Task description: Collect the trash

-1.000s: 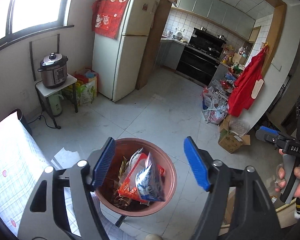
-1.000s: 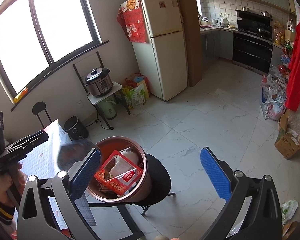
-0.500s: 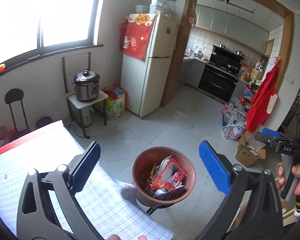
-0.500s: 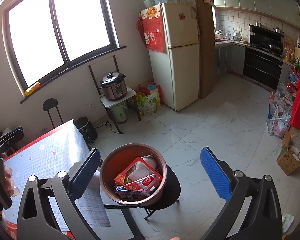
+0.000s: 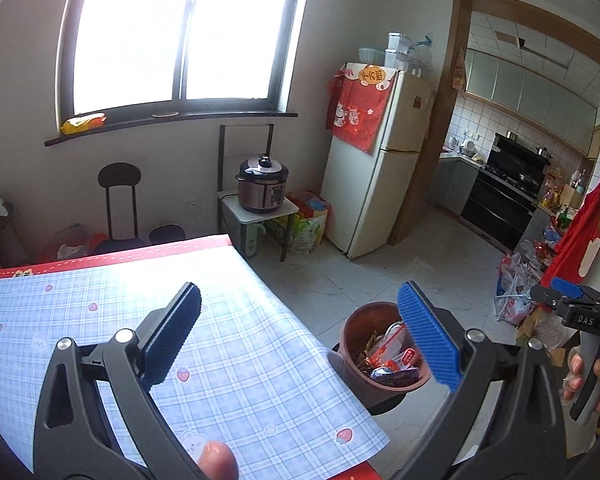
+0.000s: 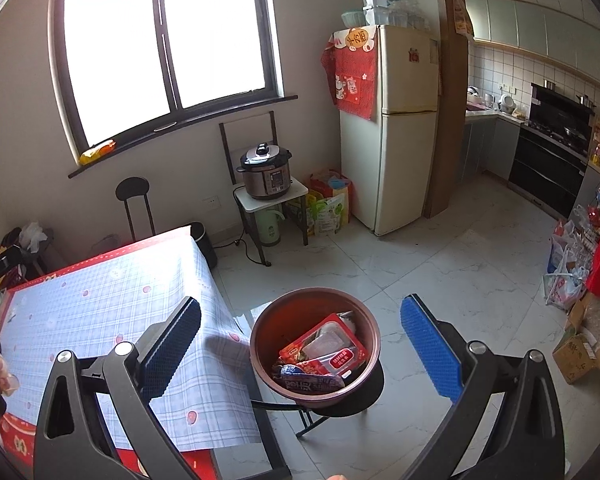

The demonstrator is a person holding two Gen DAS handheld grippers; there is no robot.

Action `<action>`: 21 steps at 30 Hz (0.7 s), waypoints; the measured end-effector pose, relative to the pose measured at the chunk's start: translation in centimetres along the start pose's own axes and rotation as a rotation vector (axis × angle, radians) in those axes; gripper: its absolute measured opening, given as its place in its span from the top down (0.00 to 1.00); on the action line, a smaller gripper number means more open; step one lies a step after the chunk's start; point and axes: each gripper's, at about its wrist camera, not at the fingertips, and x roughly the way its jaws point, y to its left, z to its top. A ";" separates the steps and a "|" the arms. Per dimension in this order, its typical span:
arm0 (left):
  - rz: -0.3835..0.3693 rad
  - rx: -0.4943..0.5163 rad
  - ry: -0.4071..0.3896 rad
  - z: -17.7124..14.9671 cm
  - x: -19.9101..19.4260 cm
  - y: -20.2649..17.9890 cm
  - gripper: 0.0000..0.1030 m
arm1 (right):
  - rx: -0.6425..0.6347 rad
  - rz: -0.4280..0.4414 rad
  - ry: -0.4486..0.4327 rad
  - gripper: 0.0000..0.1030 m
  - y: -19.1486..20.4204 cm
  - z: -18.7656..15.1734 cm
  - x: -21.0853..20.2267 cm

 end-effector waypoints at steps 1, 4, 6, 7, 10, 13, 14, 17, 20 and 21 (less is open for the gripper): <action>0.012 0.002 -0.003 -0.2 -0.3 0.2 0.06 | 0.001 -0.002 0.000 0.05 0.3 0.0 -0.1; 0.013 -0.002 -0.005 -0.5 -1.3 1.1 0.06 | 0.009 0.005 0.003 0.05 1.1 -0.5 -0.4; 0.024 -0.012 -0.012 -0.7 -1.8 1.5 0.06 | 0.005 0.001 0.011 0.05 1.7 -0.7 -0.3; 0.029 -0.005 -0.017 -0.8 -2.0 1.4 0.06 | 0.004 -0.002 0.012 0.05 1.8 -0.8 -0.3; 0.052 0.018 -0.024 -0.9 -2.3 1.2 0.06 | 0.007 -0.005 0.009 0.05 2.3 -0.9 -0.5; 0.053 0.027 -0.026 -0.9 -2.5 1.3 0.06 | 0.011 -0.011 0.001 0.05 2.6 -1.0 -0.7; 0.047 0.024 -0.026 -0.9 -2.6 1.3 0.06 | 0.013 -0.014 -0.002 0.05 2.7 -1.0 -0.8; 0.032 0.017 -0.022 -1.0 -2.5 1.6 0.06 | 0.014 -0.023 -0.008 0.05 2.7 -1.2 -1.0; 0.029 0.027 -0.021 -0.9 -2.2 1.4 0.06 | 0.013 -0.034 -0.012 0.05 2.7 -1.1 -1.1; 0.029 0.031 -0.021 -0.9 -2.1 1.3 0.06 | 0.015 -0.037 -0.013 0.05 2.7 -1.1 -1.1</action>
